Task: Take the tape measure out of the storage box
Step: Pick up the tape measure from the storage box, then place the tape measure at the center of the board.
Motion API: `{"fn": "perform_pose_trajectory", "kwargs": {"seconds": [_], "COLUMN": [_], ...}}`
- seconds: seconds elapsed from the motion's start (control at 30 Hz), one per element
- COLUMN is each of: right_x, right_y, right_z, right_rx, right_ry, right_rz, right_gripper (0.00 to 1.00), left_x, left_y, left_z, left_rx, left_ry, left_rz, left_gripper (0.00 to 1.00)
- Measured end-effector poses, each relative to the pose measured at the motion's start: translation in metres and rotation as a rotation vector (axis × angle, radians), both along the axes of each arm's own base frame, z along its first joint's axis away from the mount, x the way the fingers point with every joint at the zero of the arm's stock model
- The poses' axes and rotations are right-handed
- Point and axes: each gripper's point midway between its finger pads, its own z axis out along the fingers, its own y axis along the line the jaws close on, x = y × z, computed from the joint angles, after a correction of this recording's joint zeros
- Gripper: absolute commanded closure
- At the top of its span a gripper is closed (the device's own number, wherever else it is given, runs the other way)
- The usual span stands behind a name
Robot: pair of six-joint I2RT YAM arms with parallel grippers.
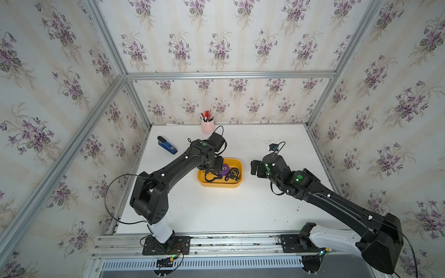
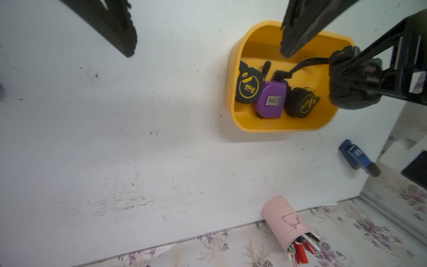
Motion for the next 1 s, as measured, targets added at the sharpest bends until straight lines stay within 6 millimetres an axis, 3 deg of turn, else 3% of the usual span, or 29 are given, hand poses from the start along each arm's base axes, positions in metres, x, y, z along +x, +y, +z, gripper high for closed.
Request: {"fn": "perform_pose_trajectory", "kwargs": {"seconds": [0.2,0.37,0.57,0.67,1.0], "right_x": [-0.017,-0.028,-0.042,-0.046,-0.039], "right_y": [0.029,0.047,0.054,0.056,0.072], "right_z": [0.022,0.033,0.044,0.05,0.043], "right_rx": [0.192,0.29,0.375,0.406,0.4], "right_ry": [-0.039,-0.061,-0.112,-0.138,-0.145], "right_rz": [0.161,0.27,0.356,0.382,0.428], "right_gripper": [0.04,0.09,0.1,0.12,0.13], "left_x": [-0.01,-0.014,-0.011,-0.009,-0.011], "left_y": [-0.014,-0.036,-0.058,-0.064,-0.092], "left_z": [0.026,0.047,0.06,0.066,0.095], "left_rx": [-0.186,-0.407,-0.6,-0.666,-0.826], "left_ry": [-0.002,0.017,0.078,0.107,0.191], "left_rz": [0.084,0.186,0.315,0.378,0.468], "left_gripper": [0.79,0.81,0.8,0.86,0.85]}}
